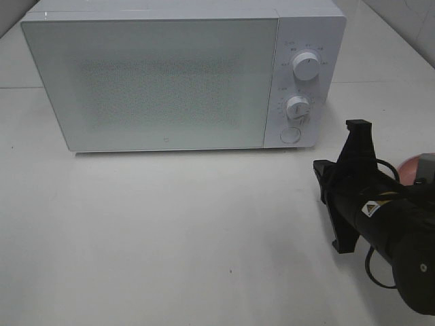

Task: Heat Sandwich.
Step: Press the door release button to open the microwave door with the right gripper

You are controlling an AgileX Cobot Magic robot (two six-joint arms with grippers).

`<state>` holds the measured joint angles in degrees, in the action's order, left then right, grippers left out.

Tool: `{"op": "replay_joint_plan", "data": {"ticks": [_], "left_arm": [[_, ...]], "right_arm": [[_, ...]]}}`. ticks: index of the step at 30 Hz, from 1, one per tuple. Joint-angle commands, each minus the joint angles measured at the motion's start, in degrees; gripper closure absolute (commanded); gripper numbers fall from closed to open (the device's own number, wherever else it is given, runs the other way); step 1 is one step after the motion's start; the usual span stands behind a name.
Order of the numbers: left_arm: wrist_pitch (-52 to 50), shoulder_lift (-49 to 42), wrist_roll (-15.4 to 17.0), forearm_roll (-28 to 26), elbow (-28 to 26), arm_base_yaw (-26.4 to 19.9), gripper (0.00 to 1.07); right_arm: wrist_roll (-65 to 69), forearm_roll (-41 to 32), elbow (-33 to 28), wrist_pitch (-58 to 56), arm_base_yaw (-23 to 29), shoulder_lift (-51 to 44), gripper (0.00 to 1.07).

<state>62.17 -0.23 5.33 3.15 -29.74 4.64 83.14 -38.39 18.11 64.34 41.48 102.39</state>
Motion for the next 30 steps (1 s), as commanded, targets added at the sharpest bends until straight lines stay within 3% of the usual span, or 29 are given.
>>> {"op": "replay_joint_plan", "data": {"ticks": [1,12,30], "left_arm": [[-0.7,-1.3,0.0,-0.1,0.0,0.1,0.09],[-0.7,-1.3,0.0,-0.1,0.0,0.1,0.09],[-0.7,-1.3,0.0,-0.1,0.0,0.1,0.09]], "right_arm": [[0.5,1.0,1.9,-0.3,-0.5,1.5,1.07],[2.1,11.6,9.8,-5.8,-8.6,6.4,1.07],[2.0,15.5,21.7,-12.4,-14.5,13.6,1.07]]}}
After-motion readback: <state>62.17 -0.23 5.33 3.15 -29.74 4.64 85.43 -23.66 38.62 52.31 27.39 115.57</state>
